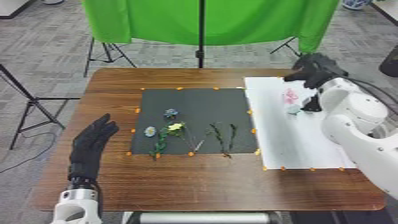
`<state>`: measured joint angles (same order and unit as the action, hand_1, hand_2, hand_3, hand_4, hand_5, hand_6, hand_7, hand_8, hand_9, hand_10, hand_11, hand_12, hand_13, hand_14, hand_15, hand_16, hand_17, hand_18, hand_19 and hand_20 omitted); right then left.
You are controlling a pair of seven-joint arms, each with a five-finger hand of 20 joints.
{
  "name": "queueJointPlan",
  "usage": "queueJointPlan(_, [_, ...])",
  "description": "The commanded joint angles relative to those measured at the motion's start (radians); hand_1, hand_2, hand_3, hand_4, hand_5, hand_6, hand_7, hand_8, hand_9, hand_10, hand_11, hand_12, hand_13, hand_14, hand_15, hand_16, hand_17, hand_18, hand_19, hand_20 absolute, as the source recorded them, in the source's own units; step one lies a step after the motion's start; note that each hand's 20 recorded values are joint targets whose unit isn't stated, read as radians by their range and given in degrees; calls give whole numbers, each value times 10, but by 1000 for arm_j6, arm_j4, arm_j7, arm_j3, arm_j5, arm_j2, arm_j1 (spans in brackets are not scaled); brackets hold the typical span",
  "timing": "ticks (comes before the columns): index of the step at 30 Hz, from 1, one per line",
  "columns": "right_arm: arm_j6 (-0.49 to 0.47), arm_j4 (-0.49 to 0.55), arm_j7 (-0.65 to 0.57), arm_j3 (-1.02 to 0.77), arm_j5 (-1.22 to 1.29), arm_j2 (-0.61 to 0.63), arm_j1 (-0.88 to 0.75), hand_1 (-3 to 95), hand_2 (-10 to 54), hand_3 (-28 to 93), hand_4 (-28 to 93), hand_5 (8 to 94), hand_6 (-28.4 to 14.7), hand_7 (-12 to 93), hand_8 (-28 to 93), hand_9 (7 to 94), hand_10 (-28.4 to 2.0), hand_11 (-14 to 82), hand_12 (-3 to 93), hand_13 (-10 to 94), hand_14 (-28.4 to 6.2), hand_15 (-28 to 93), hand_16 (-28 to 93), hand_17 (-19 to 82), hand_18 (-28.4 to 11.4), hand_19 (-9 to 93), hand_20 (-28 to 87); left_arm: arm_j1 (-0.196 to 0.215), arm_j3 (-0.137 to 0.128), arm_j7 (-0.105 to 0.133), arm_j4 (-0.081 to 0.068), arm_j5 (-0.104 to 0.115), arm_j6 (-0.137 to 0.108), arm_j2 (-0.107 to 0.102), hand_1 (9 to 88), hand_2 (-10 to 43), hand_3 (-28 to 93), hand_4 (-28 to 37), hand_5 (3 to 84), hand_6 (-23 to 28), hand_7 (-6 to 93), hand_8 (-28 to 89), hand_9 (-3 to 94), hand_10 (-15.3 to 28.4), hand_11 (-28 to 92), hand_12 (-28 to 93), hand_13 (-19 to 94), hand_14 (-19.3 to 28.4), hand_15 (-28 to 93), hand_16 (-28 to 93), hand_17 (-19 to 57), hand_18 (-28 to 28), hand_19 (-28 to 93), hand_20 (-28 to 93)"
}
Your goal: Arrange flowers
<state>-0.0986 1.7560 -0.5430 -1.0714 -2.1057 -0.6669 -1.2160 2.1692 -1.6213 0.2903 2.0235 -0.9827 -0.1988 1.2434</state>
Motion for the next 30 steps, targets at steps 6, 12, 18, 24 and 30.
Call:
queueJointPlan(6, [-101, -66, -89, 18, 9, -25, -119, 326, -95, 600, -137, 549, -1, 94, -60, 623, -185, 155, 261, 797, -77, 624, 348, 569, -151, 932, 552, 27, 9, -12, -10, -2, 4, 15, 246, 11, 658, -248, 460, 32, 112, -48, 438, 127, 155, 144, 324, 164, 239, 34, 41, 135, 66, 221])
queueJointPlan(12, [63, -117, -75, 71, -20, -41, -141, 433, -95, 621, -152, 573, 15, 121, -68, 655, -164, 184, 261, 825, -54, 626, 339, 596, -133, 932, 556, 29, 11, -5, -10, -2, 2, 21, 246, 9, 659, -248, 460, 32, 112, -47, 438, 128, 154, 144, 324, 165, 238, 34, 41, 136, 67, 221])
queueJointPlan(18, [308, -138, -20, 126, -38, -40, -106, 623, -95, 471, -142, 748, 12, 175, 75, 854, -100, 108, 408, 893, -22, 611, 349, 657, -111, 932, 588, 29, 11, -4, -10, -2, 0, 22, 246, 10, 658, -247, 460, 33, 110, -48, 438, 128, 154, 144, 324, 165, 239, 34, 41, 135, 66, 221])
queueJointPlan(24, [345, 25, 32, 158, 4, -34, -12, 677, -95, 456, -138, 813, -2, 193, 128, 917, -91, 98, 441, 920, -12, 602, 355, 685, -103, 932, 591, 29, 11, -10, -10, -2, 2, 16, 247, 9, 658, -247, 461, 33, 110, -48, 438, 128, 154, 144, 325, 165, 240, 35, 42, 135, 66, 221])
queueJointPlan(30, [277, 80, 146, 397, 117, -114, 211, 672, -95, 462, -133, 812, -4, 191, 132, 916, -90, 96, 443, 920, -10, 598, 361, 684, -100, 932, 592, 29, 16, -8, -11, -3, 8, 22, 247, 9, 659, -247, 461, 33, 111, -48, 438, 128, 154, 143, 324, 166, 240, 34, 41, 135, 66, 221])
